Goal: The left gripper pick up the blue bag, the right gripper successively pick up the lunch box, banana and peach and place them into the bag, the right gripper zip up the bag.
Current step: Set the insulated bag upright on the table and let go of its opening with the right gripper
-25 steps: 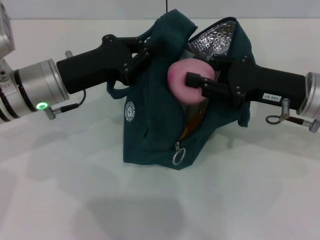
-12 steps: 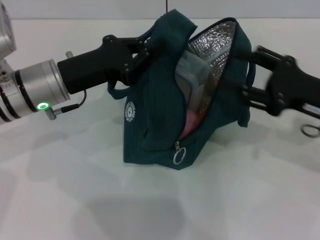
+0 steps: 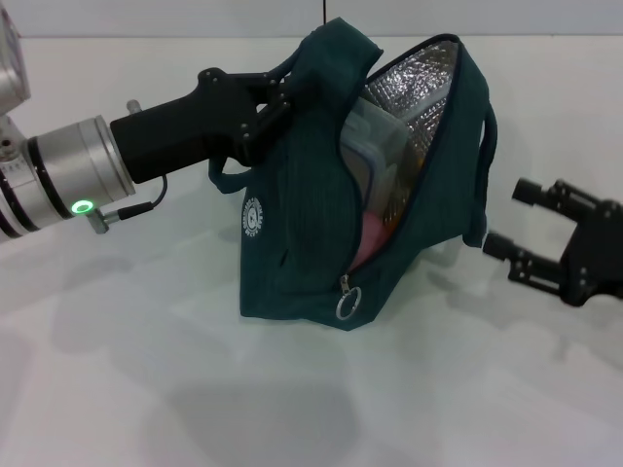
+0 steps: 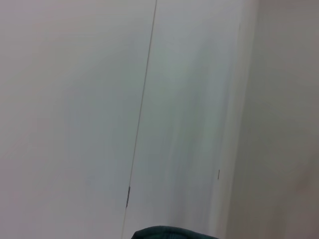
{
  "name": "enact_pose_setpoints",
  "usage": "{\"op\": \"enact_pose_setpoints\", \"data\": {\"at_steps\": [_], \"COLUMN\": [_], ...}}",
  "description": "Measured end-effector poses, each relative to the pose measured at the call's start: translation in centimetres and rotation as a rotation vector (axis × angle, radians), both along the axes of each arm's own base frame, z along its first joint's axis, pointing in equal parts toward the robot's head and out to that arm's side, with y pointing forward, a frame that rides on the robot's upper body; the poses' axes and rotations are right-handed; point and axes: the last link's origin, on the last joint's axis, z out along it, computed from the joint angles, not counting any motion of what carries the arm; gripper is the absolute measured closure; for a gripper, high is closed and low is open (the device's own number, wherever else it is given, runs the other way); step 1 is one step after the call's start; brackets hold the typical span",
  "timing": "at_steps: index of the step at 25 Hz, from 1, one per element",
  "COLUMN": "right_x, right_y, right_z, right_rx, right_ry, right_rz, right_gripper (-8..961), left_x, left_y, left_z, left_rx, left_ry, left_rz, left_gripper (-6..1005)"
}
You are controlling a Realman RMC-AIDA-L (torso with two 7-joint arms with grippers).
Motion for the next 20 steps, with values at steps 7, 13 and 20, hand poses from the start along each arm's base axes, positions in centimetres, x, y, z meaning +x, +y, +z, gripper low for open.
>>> {"op": "enact_pose_setpoints", "data": {"at_steps": [7,13,20], "right_x": [0.0,-0.4,-0.2], "right_y": [0.9,1.3,2.0], "right_z": [-2.3,-2.8,-2.1], "right_rx": [-0.054,-0.07,-0.023], "right_ry": [-0.096,-0.106,-0.089], "right_rz": [-0.02,-0.012,-0.041], "right_gripper": [279,429,737], "left_x": [0.2,0.0,-0.1], "left_y": [0.1,0.0,-0.1], "left_z": [0.0,0.0,0.0], "left_rx": [0.002,0.007,0.018], "left_ry": [0.001,0.005,0.011], "left_rz": [-0.009,-0.008,-0.012], "left_gripper": [950,950,950]}}
